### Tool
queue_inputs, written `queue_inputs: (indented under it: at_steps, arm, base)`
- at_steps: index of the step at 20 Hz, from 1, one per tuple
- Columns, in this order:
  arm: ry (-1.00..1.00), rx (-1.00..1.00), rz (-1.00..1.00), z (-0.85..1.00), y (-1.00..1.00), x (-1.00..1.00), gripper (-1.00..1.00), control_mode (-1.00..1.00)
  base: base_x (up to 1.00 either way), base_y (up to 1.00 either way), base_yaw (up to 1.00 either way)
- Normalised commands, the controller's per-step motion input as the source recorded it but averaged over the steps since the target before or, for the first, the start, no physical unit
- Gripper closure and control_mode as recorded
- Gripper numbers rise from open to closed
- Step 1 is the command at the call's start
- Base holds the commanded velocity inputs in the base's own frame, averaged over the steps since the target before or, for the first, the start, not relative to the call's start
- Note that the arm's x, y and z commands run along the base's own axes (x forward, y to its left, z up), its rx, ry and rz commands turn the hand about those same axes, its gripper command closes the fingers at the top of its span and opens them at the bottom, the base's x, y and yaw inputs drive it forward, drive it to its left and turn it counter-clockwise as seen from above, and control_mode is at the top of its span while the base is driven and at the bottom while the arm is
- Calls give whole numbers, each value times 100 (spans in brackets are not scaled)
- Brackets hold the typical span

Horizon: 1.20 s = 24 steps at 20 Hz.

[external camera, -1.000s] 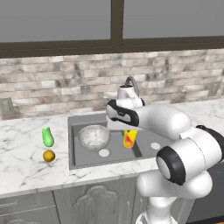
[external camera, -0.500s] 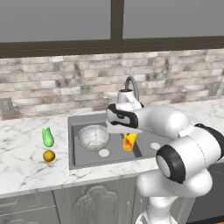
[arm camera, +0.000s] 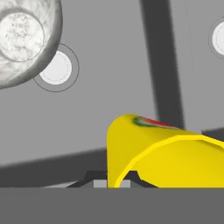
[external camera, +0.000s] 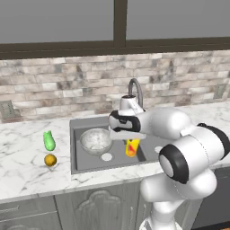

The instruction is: Remove the lemon and corn from the sink. Then move the bowl and cup from the counter to the sink for washing.

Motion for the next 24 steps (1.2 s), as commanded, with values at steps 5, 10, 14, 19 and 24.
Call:
queue_inputs:
  at_steps: [5,10,14,19,24]
  arm:
    - [0,0,1,-18,2,4,100,-100]
    - [0,0,1,-18,0,3,100,-100]
    - [0,0,1,-16,0,4,100,-100]
    - [-2,0,1,-14,0,5,100,-100]
    - [-3,0,1,-10,0,5,100,-100]
  base:
    - [0,0,0]
    - [0,0,0]
    - [0,0,0]
    - [0,0,0]
    - [0,0,0]
